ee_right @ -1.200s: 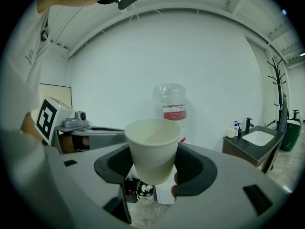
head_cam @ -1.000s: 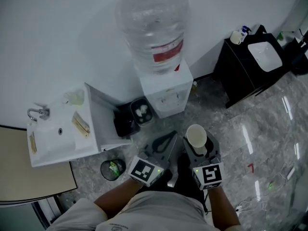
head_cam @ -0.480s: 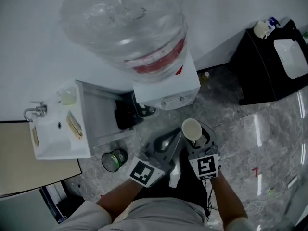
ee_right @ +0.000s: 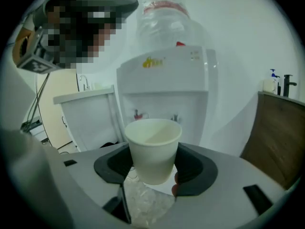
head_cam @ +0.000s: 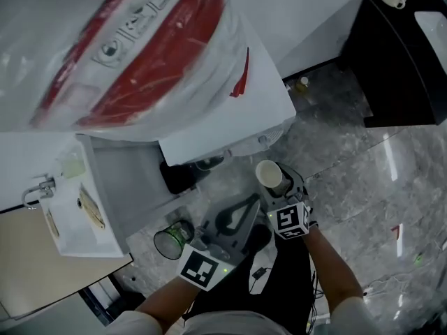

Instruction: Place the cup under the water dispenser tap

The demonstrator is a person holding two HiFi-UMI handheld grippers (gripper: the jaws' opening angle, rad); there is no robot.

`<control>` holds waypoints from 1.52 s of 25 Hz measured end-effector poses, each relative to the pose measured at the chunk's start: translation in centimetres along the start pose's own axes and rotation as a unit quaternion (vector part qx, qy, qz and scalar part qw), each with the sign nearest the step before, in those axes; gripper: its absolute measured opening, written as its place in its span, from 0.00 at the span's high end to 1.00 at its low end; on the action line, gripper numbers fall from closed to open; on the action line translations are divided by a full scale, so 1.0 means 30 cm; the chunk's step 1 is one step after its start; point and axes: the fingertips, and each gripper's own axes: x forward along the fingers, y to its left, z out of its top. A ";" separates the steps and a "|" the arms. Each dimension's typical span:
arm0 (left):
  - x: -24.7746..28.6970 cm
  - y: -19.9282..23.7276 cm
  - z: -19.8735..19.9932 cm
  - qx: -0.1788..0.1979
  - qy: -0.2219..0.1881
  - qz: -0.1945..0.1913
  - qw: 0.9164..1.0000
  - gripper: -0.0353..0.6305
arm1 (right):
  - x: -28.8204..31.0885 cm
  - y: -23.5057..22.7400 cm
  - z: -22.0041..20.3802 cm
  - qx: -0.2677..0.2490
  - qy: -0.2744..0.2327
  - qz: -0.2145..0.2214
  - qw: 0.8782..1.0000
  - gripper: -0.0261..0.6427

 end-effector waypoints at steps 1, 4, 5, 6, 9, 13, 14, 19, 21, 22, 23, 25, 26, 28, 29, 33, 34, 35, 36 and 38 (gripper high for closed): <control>0.010 0.016 -0.028 -0.001 0.002 0.000 1.000 0.94 | 0.049 -0.011 -0.045 -0.002 0.004 -0.003 1.000 0.56; 0.035 0.052 -0.108 0.000 0.006 -0.002 1.000 0.94 | 0.190 -0.038 -0.182 -0.018 0.022 -0.004 1.000 0.56; 0.043 0.063 -0.132 0.001 0.008 -0.003 1.000 0.94 | 0.233 -0.051 -0.220 -0.021 0.027 -0.005 0.999 0.56; 0.051 0.074 -0.155 0.002 0.009 -0.003 1.000 0.94 | 0.271 -0.067 -0.250 -0.023 0.030 -0.007 0.999 0.56; 0.067 0.103 -0.209 0.001 0.013 -0.001 1.000 0.94 | 0.359 -0.119 -0.289 -0.031 0.027 -0.018 0.999 0.56; 0.077 0.126 -0.257 0.003 0.023 -0.001 1.000 0.94 | 0.451 -0.149 -0.304 -0.050 0.019 -0.019 0.998 0.56; 0.078 0.132 -0.265 0.004 0.025 -0.001 1.000 0.94 | 0.470 -0.152 -0.309 -0.054 0.019 -0.019 0.998 0.56; 0.088 0.142 -0.290 0.003 0.031 0.001 1.000 0.94 | 0.524 -0.166 -0.350 -0.068 0.026 -0.011 0.997 0.56; 0.091 0.144 -0.298 0.002 0.034 0.001 0.999 0.94 | 0.538 -0.169 -0.365 -0.070 0.032 -0.004 0.997 0.56; 0.093 0.145 -0.299 0.002 0.035 0.002 0.999 0.94 | 0.544 -0.171 -0.368 -0.072 0.035 -0.001 0.997 0.56; 0.094 0.146 -0.298 0.001 0.035 0.003 0.999 0.94 | 0.549 -0.172 -0.370 -0.074 0.038 0.003 0.997 0.56; 0.093 0.143 -0.294 0.000 0.036 0.004 0.999 0.94 | 0.552 -0.169 -0.374 -0.077 0.046 0.013 0.996 0.56; 0.092 0.141 -0.291 -0.001 0.037 0.005 0.999 0.94 | 0.552 -0.167 -0.377 -0.077 0.051 0.018 0.996 0.56; 0.088 0.139 -0.286 -0.002 0.038 0.006 0.999 0.94 | 0.549 -0.164 -0.375 -0.074 0.059 0.030 0.995 0.53; 0.086 0.138 -0.282 -0.003 0.038 0.008 0.999 0.94 | 0.545 -0.161 -0.372 -0.070 0.061 0.035 0.995 0.51; 0.072 0.125 -0.273 -0.009 0.042 0.011 0.999 0.94 | 0.506 -0.163 -0.370 -0.054 0.072 0.038 0.995 0.47; 0.066 0.119 -0.270 -0.010 0.044 0.011 0.999 0.94 | 0.487 -0.168 -0.370 -0.050 0.075 0.034 0.995 0.47; 0.059 0.112 -0.266 -0.012 0.047 0.010 0.999 0.94 | 0.462 -0.172 -0.367 -0.047 0.078 0.029 0.995 0.47; 0.050 0.103 -0.260 -0.013 0.050 0.010 0.999 0.94 | 0.432 -0.172 -0.363 -0.042 0.080 0.024 0.996 0.46; 0.027 0.081 -0.238 -0.017 0.058 0.010 0.998 0.94 | 0.355 -0.158 -0.348 -0.032 0.083 0.017 0.996 0.46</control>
